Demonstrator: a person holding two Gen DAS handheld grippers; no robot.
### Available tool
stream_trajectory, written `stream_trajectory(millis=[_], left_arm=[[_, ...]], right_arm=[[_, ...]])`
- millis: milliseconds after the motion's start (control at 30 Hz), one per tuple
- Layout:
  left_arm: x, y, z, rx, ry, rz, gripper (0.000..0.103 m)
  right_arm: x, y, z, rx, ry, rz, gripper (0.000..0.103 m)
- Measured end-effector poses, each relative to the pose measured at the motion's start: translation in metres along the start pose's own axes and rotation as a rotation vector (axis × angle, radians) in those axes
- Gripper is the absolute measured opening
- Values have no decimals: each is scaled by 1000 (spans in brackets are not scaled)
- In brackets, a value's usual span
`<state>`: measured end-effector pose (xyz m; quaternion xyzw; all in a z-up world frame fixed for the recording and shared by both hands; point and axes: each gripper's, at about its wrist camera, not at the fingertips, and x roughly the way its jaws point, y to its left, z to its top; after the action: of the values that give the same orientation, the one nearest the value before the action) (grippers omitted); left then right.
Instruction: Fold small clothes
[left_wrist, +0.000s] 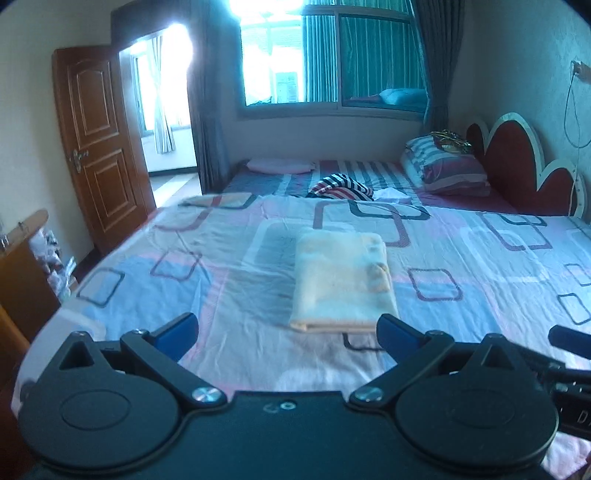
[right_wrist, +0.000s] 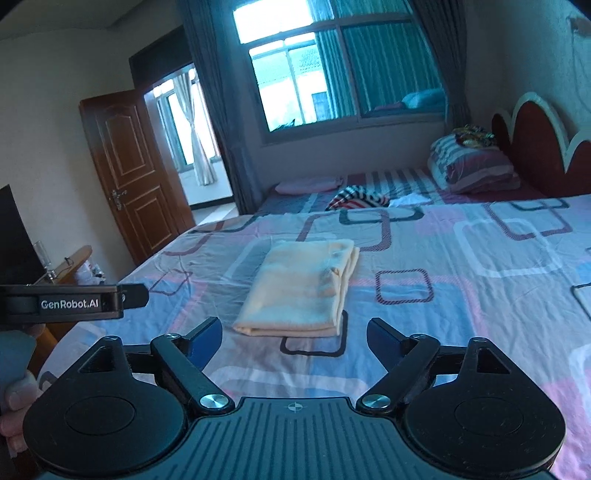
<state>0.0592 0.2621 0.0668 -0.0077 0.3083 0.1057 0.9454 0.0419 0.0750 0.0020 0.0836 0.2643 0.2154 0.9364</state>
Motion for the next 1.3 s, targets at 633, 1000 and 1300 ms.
stream_trajectory(millis=[633, 1000, 1300], left_arm=[[-61, 6, -28, -13, -25, -3, 102], [-64, 6, -28, -10, -35, 1, 102], [-66, 1, -27, -1, -41, 5, 102]], right_arm=[[-74, 15, -11, -4, -136, -57, 99], [-73, 13, -13, -6, -138, -52, 100], [-74, 10, -14, 0, -138, -54, 100]])
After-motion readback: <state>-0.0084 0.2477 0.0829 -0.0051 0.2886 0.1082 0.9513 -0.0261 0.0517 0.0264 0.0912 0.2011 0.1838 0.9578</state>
